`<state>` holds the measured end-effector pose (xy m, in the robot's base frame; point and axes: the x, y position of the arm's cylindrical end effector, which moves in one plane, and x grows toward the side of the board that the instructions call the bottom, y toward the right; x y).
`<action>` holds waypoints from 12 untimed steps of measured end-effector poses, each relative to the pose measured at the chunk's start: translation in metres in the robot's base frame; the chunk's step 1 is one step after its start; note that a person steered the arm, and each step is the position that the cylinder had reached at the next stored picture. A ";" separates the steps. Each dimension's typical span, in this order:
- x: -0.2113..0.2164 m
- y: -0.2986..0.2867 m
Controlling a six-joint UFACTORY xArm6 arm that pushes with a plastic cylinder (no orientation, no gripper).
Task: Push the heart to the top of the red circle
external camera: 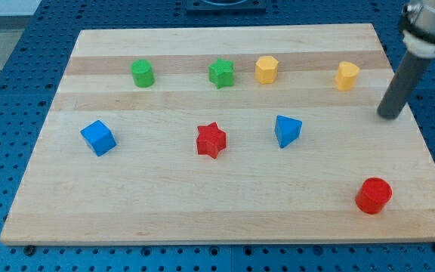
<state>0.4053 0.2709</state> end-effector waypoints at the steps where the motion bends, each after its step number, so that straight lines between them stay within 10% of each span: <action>1: -0.054 0.036; 3: -0.122 0.000; 6: 0.005 -0.044; 9: -0.112 -0.028; 12: -0.002 -0.097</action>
<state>0.4032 0.1736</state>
